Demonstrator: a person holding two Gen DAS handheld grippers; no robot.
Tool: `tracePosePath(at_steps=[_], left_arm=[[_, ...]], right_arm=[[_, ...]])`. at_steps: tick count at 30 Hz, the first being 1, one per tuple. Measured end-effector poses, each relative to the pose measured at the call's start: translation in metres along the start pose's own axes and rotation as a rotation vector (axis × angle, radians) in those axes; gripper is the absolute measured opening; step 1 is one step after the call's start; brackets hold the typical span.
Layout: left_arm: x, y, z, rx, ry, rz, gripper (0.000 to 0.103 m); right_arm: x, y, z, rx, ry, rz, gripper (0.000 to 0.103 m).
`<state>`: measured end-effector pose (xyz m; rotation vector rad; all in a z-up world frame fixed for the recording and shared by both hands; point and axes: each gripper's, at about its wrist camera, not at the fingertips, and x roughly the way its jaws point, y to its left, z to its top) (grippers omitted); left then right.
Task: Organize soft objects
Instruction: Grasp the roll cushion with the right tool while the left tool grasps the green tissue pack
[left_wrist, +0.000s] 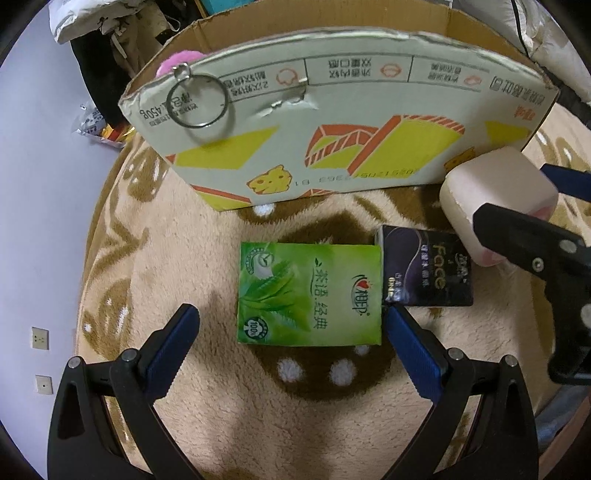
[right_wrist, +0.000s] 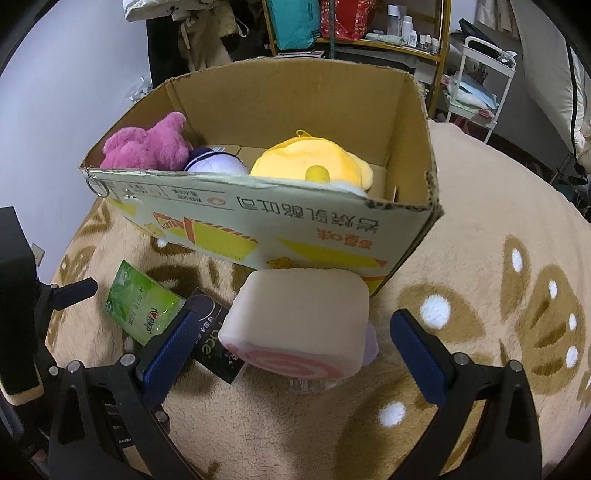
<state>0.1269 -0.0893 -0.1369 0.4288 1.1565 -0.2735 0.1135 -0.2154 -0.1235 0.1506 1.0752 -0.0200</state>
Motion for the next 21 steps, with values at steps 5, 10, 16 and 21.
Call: tracePosePath(at_steps=[5,10,16,21], left_arm=[[0.006,0.001,0.000,0.005,0.010,0.012,0.100],[0.008,0.000,0.000,0.003,0.011,0.014,0.100],[0.014,0.003,0.000,0.004,0.016,0.013,0.099],[0.015,0.004,0.001,0.008,0.005,0.015,0.099]], right_arm=[[0.003,-0.001,0.000,0.001,0.007,-0.005,0.103],[0.008,0.000,-0.001,-0.007,0.016,-0.011,0.103],[0.008,0.001,0.000,-0.004,0.004,0.020,0.103],[0.016,0.002,-0.001,-0.006,0.036,0.021,0.094]])
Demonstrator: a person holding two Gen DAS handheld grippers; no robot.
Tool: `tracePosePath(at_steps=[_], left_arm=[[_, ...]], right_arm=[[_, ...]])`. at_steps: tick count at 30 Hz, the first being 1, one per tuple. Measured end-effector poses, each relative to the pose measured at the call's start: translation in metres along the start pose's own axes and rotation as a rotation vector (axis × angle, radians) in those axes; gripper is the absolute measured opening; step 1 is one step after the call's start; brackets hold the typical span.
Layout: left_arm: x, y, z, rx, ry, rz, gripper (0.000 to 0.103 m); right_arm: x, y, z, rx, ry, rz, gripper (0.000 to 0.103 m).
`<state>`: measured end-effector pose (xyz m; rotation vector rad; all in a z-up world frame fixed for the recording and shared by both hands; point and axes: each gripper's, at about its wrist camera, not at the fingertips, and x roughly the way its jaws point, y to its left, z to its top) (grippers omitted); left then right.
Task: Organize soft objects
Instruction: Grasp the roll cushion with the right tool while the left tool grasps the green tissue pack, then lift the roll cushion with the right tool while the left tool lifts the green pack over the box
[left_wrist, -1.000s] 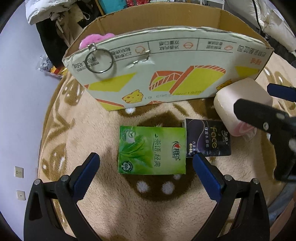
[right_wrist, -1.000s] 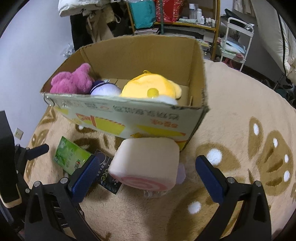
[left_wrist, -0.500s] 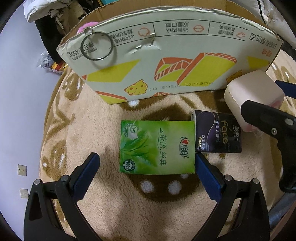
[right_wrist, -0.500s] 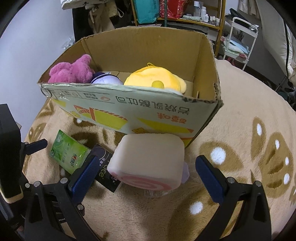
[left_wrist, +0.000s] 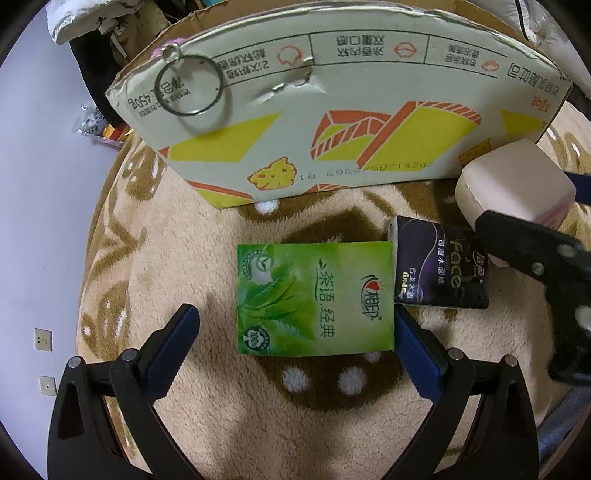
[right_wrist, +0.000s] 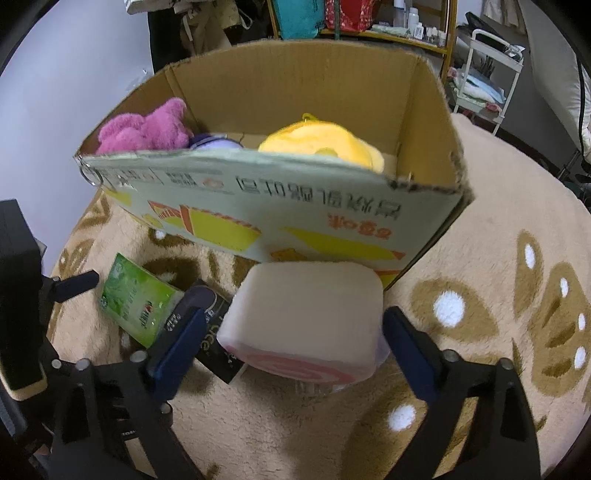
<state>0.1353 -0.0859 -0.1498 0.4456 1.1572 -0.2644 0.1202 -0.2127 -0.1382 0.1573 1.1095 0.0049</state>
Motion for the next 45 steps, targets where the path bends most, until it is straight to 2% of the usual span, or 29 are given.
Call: tracePosePath(at_steps=[4,8,14,21,25,28,32,42,45], left_arm=[[-0.003,-0.001,0.000,0.006,-0.016,-0.012,0.094],[-0.001,0.000,0.001,-0.003,-0.002,-0.069,0.074],[-0.001,0.005,0.000,-0.023,0.004,-0.056,0.074],[-0.010,0.012,-0.002,-0.061,-0.029,-0.036,0.074],[-0.016,0.014,-0.003,-0.084,-0.031,-0.066,0.074],[-0.022,0.015,-0.006,-0.085,-0.054,-0.045,0.074],[-0.026,0.019,-0.007,-0.110,-0.063,-0.065,0.074],[-0.045,0.028,-0.013,-0.179,-0.141,-0.059,0.074],[-0.055,0.033,-0.015,-0.210,-0.178,-0.088,0.074]], right_arm=[[0.002,-0.001,-0.002,-0.015,0.004,-0.017,0.086],[0.002,0.000,-0.002,-0.018,0.000,-0.022,0.085],[0.000,0.000,-0.002,-0.013,0.001,-0.019,0.083],[-0.007,-0.003,-0.004,0.004,-0.013,-0.005,0.079],[-0.011,-0.003,-0.006,0.005,-0.018,-0.001,0.077],[-0.014,-0.002,-0.007,0.004,-0.024,0.004,0.076],[-0.020,-0.003,-0.009,0.013,-0.035,0.025,0.075],[-0.037,-0.009,-0.012,0.064,-0.081,0.083,0.075],[-0.048,-0.012,-0.014,0.073,-0.118,0.080,0.075]])
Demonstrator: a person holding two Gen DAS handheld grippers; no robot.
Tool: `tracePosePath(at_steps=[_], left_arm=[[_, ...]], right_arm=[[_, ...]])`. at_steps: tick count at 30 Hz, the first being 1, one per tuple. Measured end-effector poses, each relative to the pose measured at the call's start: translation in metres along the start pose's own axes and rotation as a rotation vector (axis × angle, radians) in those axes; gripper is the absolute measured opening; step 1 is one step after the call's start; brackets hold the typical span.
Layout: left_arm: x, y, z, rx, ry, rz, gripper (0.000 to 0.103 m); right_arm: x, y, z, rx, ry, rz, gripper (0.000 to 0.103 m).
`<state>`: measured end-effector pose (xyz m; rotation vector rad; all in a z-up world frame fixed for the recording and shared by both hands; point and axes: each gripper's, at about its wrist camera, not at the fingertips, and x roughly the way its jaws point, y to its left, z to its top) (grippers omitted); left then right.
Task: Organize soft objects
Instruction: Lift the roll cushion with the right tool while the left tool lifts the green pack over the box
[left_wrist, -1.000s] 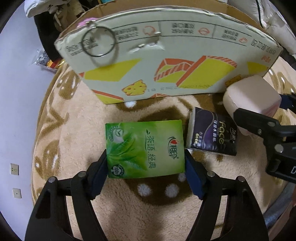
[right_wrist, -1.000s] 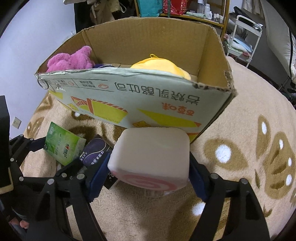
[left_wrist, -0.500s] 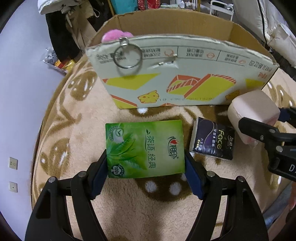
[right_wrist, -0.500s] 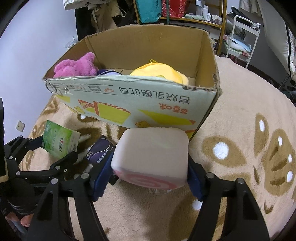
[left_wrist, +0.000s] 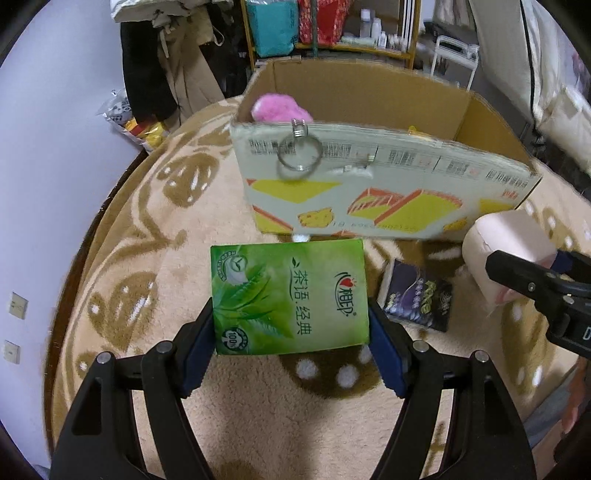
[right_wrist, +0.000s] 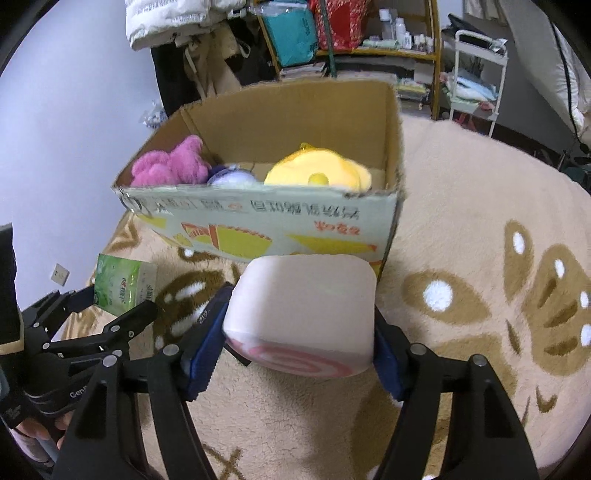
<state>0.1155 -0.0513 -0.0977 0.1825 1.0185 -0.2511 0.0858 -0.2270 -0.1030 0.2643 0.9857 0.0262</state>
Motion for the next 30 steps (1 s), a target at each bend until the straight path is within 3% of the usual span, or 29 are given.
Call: tracePosePath(at_steps=[3,11,19,24,30], left_arm=[[-0.018,0.002,0.001,-0.026,-0.070,-0.022,0.074],[-0.071,0.003,0.002,-0.027,-0.298,0.041,0.074],[-0.115,0.003,0.007,-0.021,-0.510,0.047,0.074],[-0.132,-0.003,0.017,-0.003,-0.587,0.039,0.074],[-0.138,-0.010,0.038,-0.003,-0.630,0.042,0.074]], right_arm=[[-0.017,-0.001,0.001,0.007,-0.055,0.008,0.075],[-0.071,-0.001,-0.001,0.008,-0.265,0.043,0.075],[-0.116,-0.004,0.004,-0.014,-0.481,0.037,0.075],[-0.134,-0.006,0.011,-0.011,-0.557,0.034,0.075],[-0.133,-0.005,0.023,-0.017,-0.579,0.030,0.075]])
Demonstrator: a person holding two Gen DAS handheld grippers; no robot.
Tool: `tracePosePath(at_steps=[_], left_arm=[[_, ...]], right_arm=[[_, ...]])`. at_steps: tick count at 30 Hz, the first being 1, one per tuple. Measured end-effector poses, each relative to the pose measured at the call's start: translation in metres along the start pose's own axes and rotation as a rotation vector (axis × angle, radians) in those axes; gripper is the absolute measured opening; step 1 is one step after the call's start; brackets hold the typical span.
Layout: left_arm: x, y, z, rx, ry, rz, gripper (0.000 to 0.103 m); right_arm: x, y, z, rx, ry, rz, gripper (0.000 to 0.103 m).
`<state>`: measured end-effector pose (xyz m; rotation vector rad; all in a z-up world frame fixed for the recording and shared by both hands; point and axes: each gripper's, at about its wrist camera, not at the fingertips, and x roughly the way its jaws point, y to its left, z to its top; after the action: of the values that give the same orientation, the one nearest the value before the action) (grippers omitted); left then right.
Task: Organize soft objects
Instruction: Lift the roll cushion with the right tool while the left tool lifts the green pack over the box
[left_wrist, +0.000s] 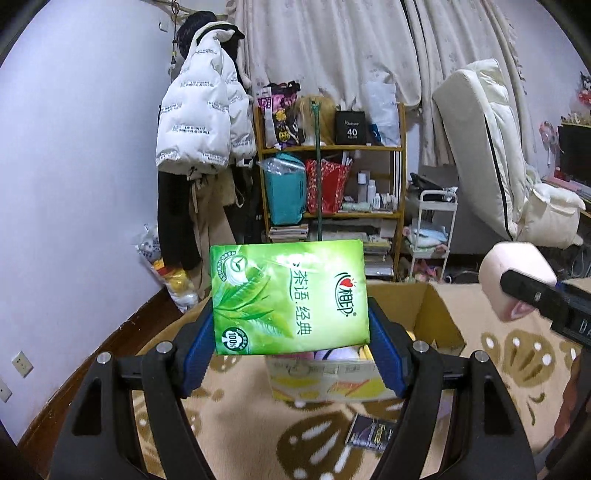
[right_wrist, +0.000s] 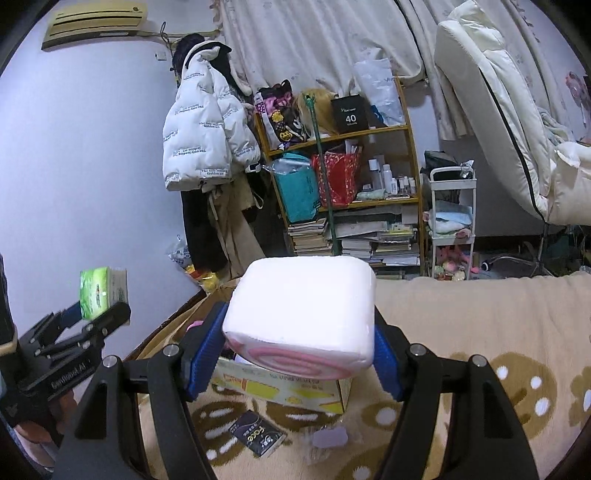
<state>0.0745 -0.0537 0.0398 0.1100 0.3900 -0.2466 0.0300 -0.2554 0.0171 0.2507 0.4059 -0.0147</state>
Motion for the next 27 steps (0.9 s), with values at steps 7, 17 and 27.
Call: tracePosePath(at_steps=[7,17,27], left_arm=[[0.016,-0.003,0.017,0.028,-0.028,0.014,0.074],[0.049,-0.004,0.015,0.044,-0.001,0.029,0.074],[0.078,-0.012,-0.004,0.062,0.055,0.025,0.074]], right_arm=[[0.018,0.003,0.003,-0.019,-0.001,0.004,0.075],[0.054,0.002,0.002,-0.014,0.031,-0.009,0.075],[0.084,0.001,-0.007,-0.064,0.077,-0.078,0.075]])
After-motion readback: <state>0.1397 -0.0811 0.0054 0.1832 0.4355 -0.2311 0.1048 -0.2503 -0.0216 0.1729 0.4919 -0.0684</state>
